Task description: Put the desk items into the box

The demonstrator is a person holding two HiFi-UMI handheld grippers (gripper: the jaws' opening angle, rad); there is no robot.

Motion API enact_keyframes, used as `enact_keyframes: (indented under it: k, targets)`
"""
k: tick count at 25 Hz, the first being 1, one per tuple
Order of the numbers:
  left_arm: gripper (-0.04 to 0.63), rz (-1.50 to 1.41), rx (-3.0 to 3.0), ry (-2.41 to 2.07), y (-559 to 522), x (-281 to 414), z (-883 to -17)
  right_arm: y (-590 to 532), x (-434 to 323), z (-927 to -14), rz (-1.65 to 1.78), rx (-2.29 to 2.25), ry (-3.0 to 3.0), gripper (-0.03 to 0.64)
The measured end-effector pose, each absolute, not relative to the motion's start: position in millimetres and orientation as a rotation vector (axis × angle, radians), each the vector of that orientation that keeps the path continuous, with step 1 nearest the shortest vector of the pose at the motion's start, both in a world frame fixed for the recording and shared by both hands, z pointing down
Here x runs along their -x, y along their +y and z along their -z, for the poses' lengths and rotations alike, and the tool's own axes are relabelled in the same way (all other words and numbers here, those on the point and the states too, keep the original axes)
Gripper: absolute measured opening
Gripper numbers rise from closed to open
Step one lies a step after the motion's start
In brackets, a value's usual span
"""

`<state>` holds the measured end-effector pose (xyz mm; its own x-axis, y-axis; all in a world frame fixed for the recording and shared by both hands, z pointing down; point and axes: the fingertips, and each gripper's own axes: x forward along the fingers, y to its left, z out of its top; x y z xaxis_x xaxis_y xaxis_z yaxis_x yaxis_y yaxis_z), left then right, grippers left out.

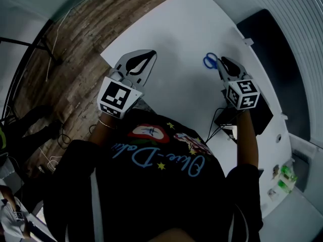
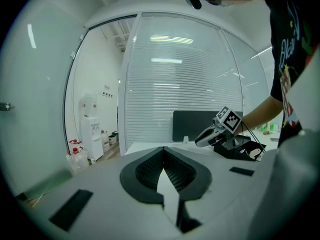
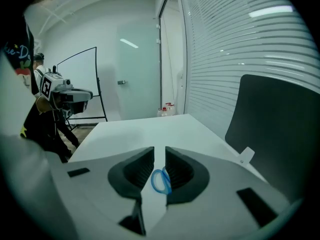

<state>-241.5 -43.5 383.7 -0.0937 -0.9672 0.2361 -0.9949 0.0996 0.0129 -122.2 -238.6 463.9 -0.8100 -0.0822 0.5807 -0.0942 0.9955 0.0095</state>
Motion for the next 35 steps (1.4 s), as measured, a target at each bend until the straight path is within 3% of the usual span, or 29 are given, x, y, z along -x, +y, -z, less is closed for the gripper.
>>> enact_keyframes:
  k: [35]
  targets:
    - [0.008, -0.229, -1.821, -2.192, -55.4, 278.3, -417.8, -245.1, 135.8, -572.9, 0.256, 0.276, -2.047, 0.123]
